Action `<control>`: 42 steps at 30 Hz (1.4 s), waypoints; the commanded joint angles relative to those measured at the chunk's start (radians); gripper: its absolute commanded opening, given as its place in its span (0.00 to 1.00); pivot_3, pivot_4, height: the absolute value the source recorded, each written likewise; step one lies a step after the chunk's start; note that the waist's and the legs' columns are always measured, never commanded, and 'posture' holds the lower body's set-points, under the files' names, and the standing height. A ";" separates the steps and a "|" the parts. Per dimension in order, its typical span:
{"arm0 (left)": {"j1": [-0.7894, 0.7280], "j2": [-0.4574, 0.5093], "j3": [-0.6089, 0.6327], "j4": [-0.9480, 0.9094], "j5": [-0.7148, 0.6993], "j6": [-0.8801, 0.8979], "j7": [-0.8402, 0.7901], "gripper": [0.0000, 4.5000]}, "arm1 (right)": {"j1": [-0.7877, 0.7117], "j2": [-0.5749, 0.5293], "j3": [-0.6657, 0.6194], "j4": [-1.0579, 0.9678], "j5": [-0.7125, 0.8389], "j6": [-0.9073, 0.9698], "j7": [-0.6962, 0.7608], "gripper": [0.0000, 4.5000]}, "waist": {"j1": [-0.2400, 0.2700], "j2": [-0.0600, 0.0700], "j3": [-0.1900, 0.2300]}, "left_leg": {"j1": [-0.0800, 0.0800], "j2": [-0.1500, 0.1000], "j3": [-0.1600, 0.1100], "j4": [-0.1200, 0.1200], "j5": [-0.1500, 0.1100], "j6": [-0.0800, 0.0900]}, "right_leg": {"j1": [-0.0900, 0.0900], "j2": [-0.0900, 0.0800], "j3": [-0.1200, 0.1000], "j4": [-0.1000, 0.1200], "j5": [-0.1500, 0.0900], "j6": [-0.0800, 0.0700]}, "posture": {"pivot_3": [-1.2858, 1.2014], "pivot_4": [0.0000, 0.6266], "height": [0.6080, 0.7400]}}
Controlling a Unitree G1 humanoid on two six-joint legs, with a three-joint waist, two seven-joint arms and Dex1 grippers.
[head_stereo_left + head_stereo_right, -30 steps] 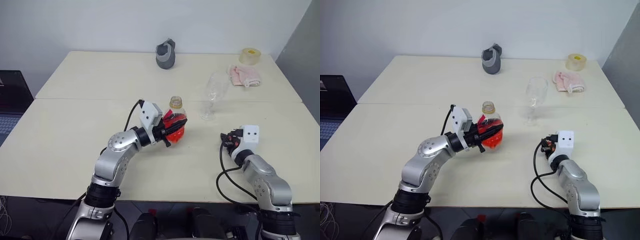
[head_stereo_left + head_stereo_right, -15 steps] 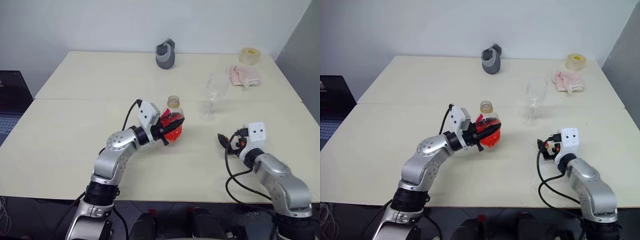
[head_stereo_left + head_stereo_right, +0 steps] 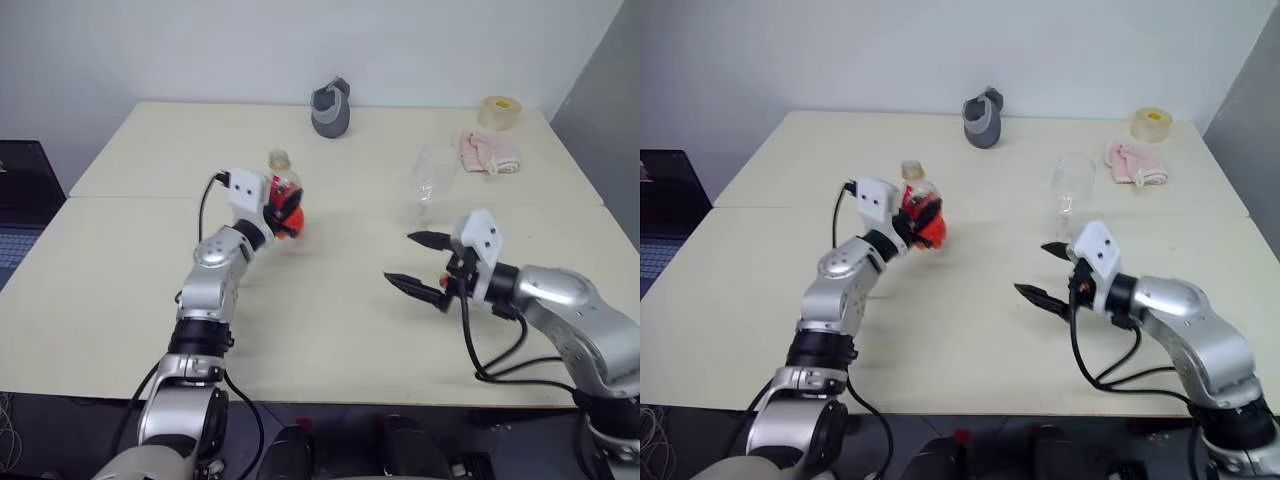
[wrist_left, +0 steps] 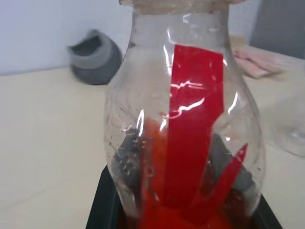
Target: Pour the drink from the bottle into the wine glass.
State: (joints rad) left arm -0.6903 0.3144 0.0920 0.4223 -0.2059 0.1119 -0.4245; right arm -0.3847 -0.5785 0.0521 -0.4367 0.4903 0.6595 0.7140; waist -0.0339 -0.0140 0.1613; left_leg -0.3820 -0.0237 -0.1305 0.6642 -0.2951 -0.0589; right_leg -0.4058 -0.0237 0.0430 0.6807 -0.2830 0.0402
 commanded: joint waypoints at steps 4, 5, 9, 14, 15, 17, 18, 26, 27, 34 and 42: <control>-0.073 0.044 0.052 0.145 0.057 -0.167 0.071 0.23 | -0.110 0.136 0.072 0.077 -0.029 -0.067 -0.024 0.99 | 0.001 0.000 0.000 | -0.001 0.000 -0.002 0.000 0.000 -0.001 | -0.001 -0.001 0.000 0.000 0.000 0.000 | 0.52 0.24 1.00; -0.075 0.046 0.056 0.162 0.059 -0.179 0.075 0.23 | -0.113 0.149 0.075 0.081 -0.030 -0.069 -0.026 0.99 | 0.002 0.000 0.000 | -0.001 0.000 -0.003 0.000 0.000 -0.001 | -0.001 -0.002 0.000 0.000 0.000 0.000 | 0.52 0.24 1.00; -0.079 0.054 0.066 0.236 0.060 -0.250 0.075 0.23 | -0.118 0.183 0.084 0.092 -0.047 -0.085 -0.033 0.99 | 0.004 0.000 0.000 | -0.002 -0.001 -0.004 0.001 0.000 0.000 | -0.001 -0.006 -0.001 0.000 0.000 0.000 | 0.52 0.24 1.00; -0.080 0.050 0.070 0.318 0.065 -0.323 0.074 0.23 | -0.123 0.203 0.083 0.095 -0.059 -0.095 -0.050 0.99 | 0.002 0.000 0.000 | -0.001 -0.001 -0.004 0.001 0.000 0.000 | -0.001 -0.006 -0.001 0.000 0.000 0.000 | 0.52 0.24 1.00; -0.080 0.049 0.071 0.334 0.066 -0.338 0.073 0.23 | -0.124 0.206 0.081 0.094 -0.061 -0.095 -0.056 0.99 | 0.001 0.000 0.000 | -0.001 -0.002 -0.004 0.001 0.000 0.000 | -0.001 -0.005 -0.001 0.000 0.000 0.000 | 0.52 0.24 1.00; -0.076 0.052 0.056 0.368 0.086 -0.381 0.067 0.23 | -0.128 0.211 0.079 0.095 -0.065 -0.093 -0.063 0.99 | 0.001 0.000 0.000 | -0.001 -0.002 -0.004 0.001 0.000 0.000 | -0.001 -0.005 -0.001 0.000 0.000 0.000 | 0.52 0.24 1.00; -0.076 0.050 0.058 0.386 0.087 -0.393 0.068 0.23 | -0.129 0.214 0.079 0.096 -0.069 -0.093 -0.065 0.99 | 0.001 0.000 0.000 | -0.001 -0.002 -0.004 0.000 0.000 0.000 | -0.001 -0.005 -0.001 0.001 0.000 0.000 | 0.52 0.24 1.00; -0.070 0.044 0.077 0.429 0.077 -0.416 0.089 0.74 | -0.139 0.209 0.065 0.121 -0.092 -0.105 -0.081 1.00 | 0.000 0.000 0.000 | -0.001 -0.002 -0.004 0.000 0.000 0.000 | -0.002 -0.005 -0.001 0.001 0.000 0.000 | 0.52 0.24 1.00; -0.066 0.044 0.081 0.420 0.073 -0.410 0.093 0.80 | -0.140 0.209 0.063 0.124 -0.092 -0.106 -0.082 1.00 | 0.000 0.000 0.000 | -0.001 -0.002 -0.004 0.000 0.000 0.000 | -0.002 -0.005 -0.001 0.001 0.000 0.000 | 0.52 0.24 1.00; 0.012 0.034 0.090 0.257 0.056 -0.331 0.103 0.99 | -0.140 0.210 0.059 0.134 -0.095 -0.117 -0.084 1.00 | -0.001 0.000 0.000 | -0.001 -0.001 -0.004 0.000 0.000 0.000 | -0.002 -0.005 0.000 0.001 0.000 0.000 | 0.52 0.24 1.00; 0.144 0.017 0.098 -0.014 0.033 -0.179 0.158 0.99 | -0.133 0.221 0.063 0.141 -0.093 -0.128 -0.088 1.00 | -0.001 0.000 0.000 | -0.001 0.000 -0.004 0.000 0.000 0.000 | -0.002 -0.005 0.000 0.001 0.000 0.000 | 0.52 0.24 1.00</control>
State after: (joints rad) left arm -0.5494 0.3257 0.1655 0.4893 -0.1581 -0.0880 -0.2853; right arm -0.5047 -0.3654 0.1380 -0.2754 0.3933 0.5540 0.6302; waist -0.0347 -0.0140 0.1610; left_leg -0.3827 -0.0240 -0.1348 0.6646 -0.2949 -0.0592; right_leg -0.4075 -0.0289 0.0430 0.6821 -0.2829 0.0403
